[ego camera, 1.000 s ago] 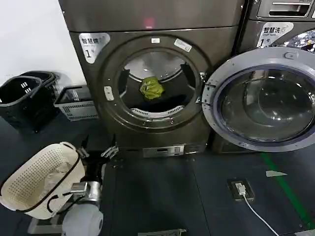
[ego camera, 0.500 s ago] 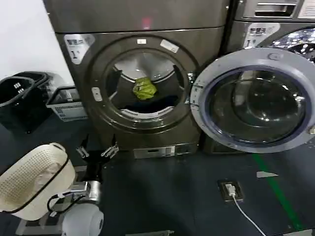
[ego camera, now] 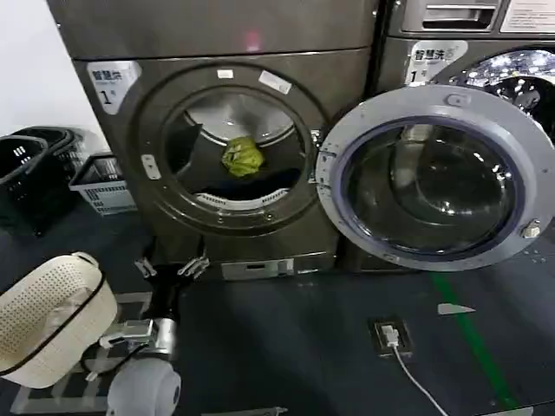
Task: Grasp the clothes from the dryer.
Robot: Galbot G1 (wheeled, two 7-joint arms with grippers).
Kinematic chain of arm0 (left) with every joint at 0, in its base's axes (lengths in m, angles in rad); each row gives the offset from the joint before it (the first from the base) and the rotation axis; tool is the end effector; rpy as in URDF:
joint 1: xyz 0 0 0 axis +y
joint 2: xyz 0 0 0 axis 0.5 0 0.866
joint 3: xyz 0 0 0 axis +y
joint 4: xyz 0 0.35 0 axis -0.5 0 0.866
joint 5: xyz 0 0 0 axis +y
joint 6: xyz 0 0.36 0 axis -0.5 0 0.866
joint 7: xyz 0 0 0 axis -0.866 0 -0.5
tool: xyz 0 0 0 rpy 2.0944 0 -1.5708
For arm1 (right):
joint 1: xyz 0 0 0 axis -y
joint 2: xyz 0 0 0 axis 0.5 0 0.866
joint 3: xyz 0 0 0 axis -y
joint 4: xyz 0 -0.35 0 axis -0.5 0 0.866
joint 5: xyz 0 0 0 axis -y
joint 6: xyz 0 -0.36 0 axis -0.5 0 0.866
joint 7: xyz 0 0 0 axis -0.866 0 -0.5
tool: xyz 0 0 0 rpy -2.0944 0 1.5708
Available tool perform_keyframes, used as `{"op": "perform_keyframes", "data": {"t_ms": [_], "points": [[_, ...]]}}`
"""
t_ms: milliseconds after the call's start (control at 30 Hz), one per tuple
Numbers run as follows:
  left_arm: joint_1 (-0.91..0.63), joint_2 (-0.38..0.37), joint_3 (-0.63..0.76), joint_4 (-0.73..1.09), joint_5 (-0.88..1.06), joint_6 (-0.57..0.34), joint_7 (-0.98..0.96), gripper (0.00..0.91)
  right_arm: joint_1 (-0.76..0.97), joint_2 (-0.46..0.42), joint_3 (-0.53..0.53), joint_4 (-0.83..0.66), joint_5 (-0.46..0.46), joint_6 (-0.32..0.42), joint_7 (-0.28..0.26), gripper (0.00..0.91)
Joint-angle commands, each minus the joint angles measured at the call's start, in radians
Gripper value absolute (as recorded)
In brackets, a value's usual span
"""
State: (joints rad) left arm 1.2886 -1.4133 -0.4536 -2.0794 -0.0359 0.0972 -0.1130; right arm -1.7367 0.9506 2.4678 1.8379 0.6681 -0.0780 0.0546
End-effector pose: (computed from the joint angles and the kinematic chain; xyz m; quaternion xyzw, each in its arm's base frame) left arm 0.2625 0.0057 -0.2459 0.0052 0.9957 0.0411 0.0831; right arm -0.1102 -0.4113 0.0655 0.5719 0.7114 -0.2673 0.3089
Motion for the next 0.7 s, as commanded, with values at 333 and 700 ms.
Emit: {"op": "perform_keyframes", "data": {"t_ms": [333,700], "points": [[-0.008,-0.005,0.002,0.0,0.001,0.002,0.013,0.907,0.002,0.001,0.002,0.0,0.003,0.004,-0.004,0.907],[-0.02,-0.006,0.0,0.003,-0.002,0.001,0.02,0.907,-0.003,0.008,0.005,0.007,0.017,0.06,-0.036,0.907]]}}
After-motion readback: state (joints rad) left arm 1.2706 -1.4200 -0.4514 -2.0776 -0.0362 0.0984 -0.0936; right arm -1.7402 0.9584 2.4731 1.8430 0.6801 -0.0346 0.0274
